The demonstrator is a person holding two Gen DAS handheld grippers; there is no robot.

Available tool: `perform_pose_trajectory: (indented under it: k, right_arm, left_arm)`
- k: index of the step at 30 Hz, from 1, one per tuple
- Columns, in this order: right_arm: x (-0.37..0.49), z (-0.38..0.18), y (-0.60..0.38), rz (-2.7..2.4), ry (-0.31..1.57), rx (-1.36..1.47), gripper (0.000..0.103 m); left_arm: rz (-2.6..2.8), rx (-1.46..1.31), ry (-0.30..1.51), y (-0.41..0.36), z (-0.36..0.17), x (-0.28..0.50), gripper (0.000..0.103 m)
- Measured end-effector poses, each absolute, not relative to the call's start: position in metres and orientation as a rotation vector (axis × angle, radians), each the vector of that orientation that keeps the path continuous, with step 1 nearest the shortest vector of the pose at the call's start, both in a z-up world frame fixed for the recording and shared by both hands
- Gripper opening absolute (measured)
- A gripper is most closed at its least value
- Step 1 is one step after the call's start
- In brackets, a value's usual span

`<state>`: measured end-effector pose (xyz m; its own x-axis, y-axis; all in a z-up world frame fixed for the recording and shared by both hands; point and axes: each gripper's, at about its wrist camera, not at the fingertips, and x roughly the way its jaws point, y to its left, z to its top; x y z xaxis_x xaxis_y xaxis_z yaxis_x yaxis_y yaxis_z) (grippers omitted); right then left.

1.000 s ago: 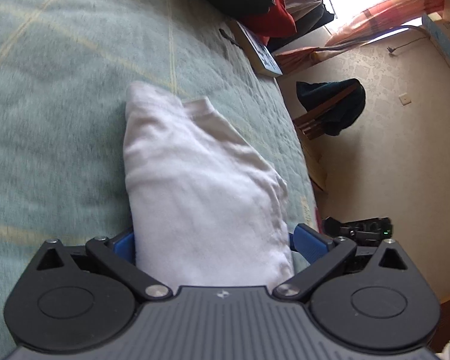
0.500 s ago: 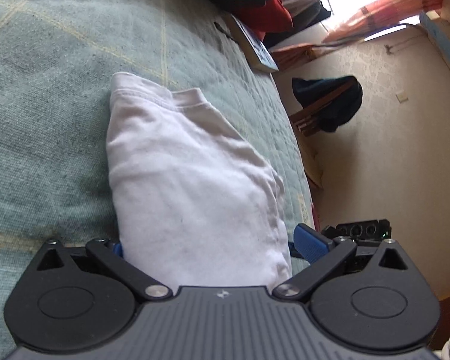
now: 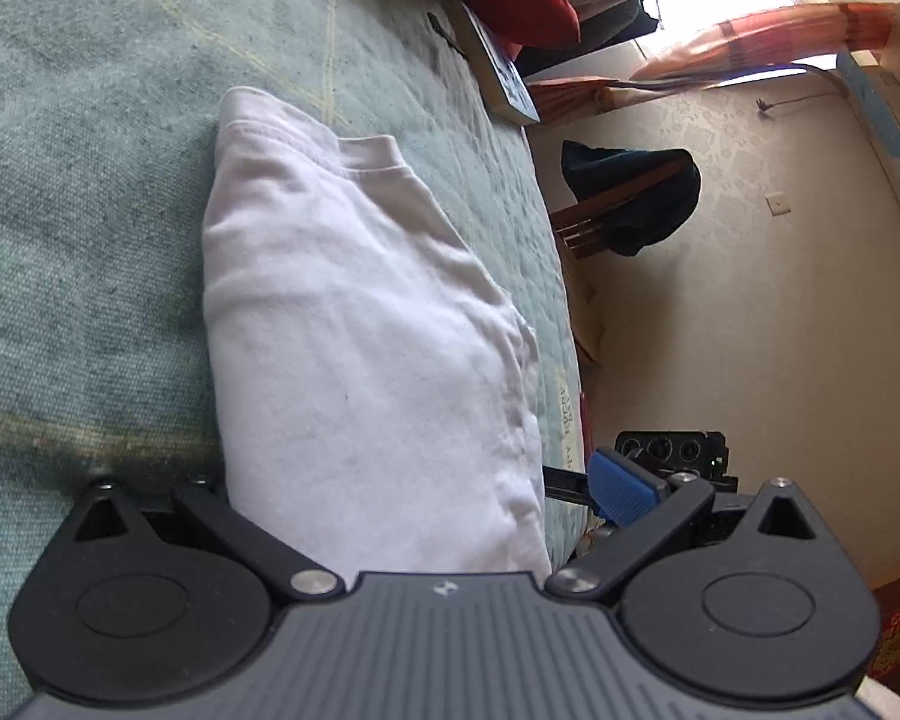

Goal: Fold clothes
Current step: 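Slide both grippers under the folded shirt's sides and close them, then lift the folded shirt with both grippers and carry it along the bed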

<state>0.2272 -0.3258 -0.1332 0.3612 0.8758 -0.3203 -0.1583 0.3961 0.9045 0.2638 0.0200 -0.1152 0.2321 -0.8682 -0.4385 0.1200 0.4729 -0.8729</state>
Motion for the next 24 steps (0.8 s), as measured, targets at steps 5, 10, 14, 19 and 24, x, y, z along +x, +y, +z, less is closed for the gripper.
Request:
perform_pose_trajectory:
  k: [5, 10, 14, 19, 24]
  right_arm:
    - [0.22, -0.133, -0.329, 0.799, 0.938, 0.905, 0.097]
    - [0.221, -0.142, -0.339, 0.74, 0.935, 0.918, 0.074]
    - [0.224, -0.148, -0.342, 0.723, 0.949, 0.927, 0.064]
    - [0.221, -0.143, -0.333, 0.726, 0.936, 0.858, 0.068]
    - [0.216, -0.134, -0.323, 0.718, 0.926, 0.803, 0.077]
  left_arm:
    - [-0.823, -0.777, 1.117, 0.025, -0.112, 0.246, 0.101]
    - [-0.746, -0.792, 1.114, 0.041, -0.124, 0.248, 0.059]
    - [-0.726, -0.836, 1.127, 0.05, -0.132, 0.25, 0.045]
    - [-0.735, -0.789, 1.125, 0.034, -0.123, 0.251, 0.061]
    - [-0.756, -0.783, 1.102, 0.022, -0.11, 0.247, 0.083]
